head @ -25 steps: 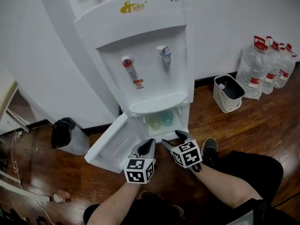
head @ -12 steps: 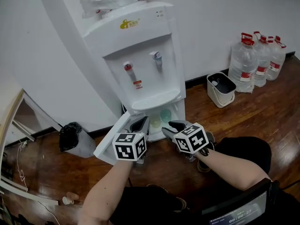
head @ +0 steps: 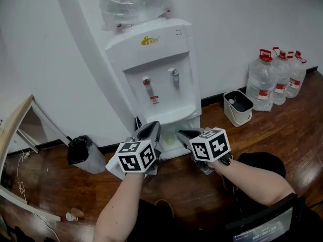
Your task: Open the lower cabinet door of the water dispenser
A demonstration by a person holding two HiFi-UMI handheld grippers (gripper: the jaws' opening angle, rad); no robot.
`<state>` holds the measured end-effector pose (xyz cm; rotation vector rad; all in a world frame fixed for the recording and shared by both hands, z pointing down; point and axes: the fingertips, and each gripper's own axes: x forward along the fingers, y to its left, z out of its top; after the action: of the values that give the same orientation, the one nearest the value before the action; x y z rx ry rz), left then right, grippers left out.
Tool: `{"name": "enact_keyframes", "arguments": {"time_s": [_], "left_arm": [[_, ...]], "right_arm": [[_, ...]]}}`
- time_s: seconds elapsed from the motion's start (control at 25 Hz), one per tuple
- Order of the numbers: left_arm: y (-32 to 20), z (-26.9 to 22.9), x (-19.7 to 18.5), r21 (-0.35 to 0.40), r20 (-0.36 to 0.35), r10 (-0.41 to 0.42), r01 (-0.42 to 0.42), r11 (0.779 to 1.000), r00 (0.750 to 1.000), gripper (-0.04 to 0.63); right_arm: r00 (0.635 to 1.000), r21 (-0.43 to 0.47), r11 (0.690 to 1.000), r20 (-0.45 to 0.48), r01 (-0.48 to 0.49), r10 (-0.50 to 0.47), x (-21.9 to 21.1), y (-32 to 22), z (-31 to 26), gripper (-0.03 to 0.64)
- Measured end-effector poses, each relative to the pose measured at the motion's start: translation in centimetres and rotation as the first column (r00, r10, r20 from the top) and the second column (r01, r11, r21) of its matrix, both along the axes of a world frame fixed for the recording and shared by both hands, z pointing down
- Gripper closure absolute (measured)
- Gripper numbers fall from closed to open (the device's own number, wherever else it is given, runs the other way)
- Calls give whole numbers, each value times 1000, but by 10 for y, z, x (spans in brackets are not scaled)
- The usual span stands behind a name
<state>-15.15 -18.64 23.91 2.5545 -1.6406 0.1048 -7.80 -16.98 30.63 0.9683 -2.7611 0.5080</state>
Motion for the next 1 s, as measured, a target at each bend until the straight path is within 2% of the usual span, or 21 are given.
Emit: {"name": "enact_keyframes", "arguments": {"time_s": [0.04, 0.12, 0.24, 0.32, 0.4, 0.6, 0.76, 0.92, 1.0], "left_arm": [[3, -3, -4, 3, -20, -5, 5, 1000, 1000, 470], [9, -5, -14, 10, -28, -15, 15, 1000, 999, 468], [13, -3, -27, 5, -53, -21, 21, 1000, 998, 466], [15, -5, -29, 7, -81, -3, 4, 1000, 997, 465], [17, -8, -27, 27, -69, 24, -22, 999, 997, 465], [18, -5, -27, 43, 35, 44, -46, 998, 998, 458], [18, -3, -26, 29, 1, 70, -70, 997, 998, 432], [15, -2, -25, 25, -23, 82, -82, 996, 996, 422], [14, -1, -23, 26, -26, 91, -91, 996, 995, 422]], "right_arm": [[1000, 19, 1000, -1, 11, -11, 0, 3, -9, 613], [999, 36, 999, 12, 30, -30, 1, 7, -23, 614], [997, 8, 999, 61, 44, -45, 0, 6, -41, 615], [997, 13, 998, 50, 66, -66, -2, 5, -52, 615], [996, 27, 996, 29, 88, -88, -3, 3, -61, 615], [989, 50, 989, 48, 137, -140, -6, -1, -75, 615], [982, 43, 986, 94, 161, -164, -11, 2, -78, 615], [977, 95, 975, 56, 200, -205, -15, 12, -83, 615], [977, 101, 977, 79, 189, -198, -13, 15, -87, 615]]}}
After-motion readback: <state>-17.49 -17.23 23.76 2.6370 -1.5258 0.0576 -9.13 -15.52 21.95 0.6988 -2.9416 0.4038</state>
